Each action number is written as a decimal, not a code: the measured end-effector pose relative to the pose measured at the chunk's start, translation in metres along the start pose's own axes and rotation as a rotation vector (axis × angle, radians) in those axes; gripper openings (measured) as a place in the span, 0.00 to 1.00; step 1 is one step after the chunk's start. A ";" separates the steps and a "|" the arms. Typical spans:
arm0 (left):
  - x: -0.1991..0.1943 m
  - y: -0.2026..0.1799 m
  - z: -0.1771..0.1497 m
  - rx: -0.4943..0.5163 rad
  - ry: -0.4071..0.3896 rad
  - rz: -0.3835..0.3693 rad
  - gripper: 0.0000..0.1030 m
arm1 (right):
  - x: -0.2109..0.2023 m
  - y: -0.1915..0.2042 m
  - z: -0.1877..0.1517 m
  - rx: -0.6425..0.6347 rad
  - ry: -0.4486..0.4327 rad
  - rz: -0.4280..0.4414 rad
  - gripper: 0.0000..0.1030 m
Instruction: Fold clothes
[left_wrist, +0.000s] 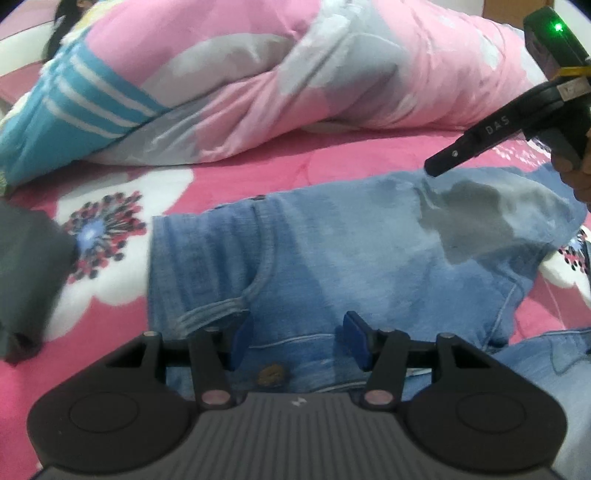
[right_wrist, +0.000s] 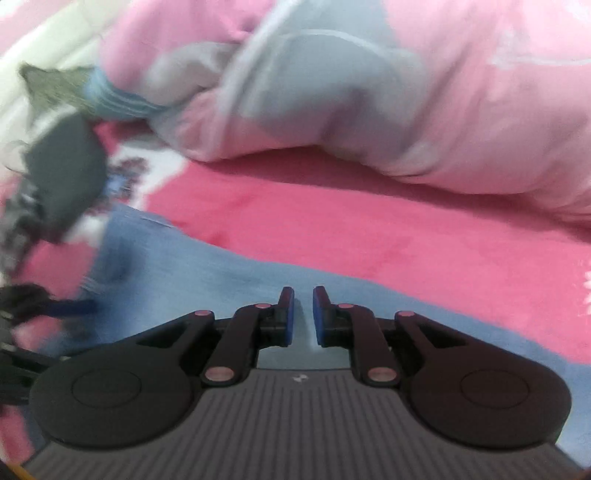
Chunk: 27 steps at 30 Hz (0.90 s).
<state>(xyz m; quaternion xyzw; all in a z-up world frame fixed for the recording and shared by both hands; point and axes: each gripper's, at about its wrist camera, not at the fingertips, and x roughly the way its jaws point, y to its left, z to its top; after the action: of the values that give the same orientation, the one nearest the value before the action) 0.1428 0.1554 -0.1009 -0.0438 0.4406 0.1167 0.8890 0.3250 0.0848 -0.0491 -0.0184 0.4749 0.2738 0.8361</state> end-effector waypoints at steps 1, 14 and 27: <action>0.002 0.005 -0.002 -0.006 0.012 0.008 0.54 | 0.007 0.005 0.005 -0.004 0.012 0.033 0.12; -0.033 0.052 -0.021 -0.102 0.019 0.000 0.58 | 0.028 0.034 0.005 0.223 -0.037 0.024 0.20; -0.076 0.111 -0.082 -0.432 0.316 -0.176 0.67 | -0.054 0.105 -0.088 0.219 0.090 0.128 0.42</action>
<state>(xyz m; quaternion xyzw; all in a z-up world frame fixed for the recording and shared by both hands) 0.0078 0.2352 -0.0876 -0.2878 0.5333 0.1221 0.7860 0.1847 0.1251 -0.0300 0.0910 0.5392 0.2720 0.7919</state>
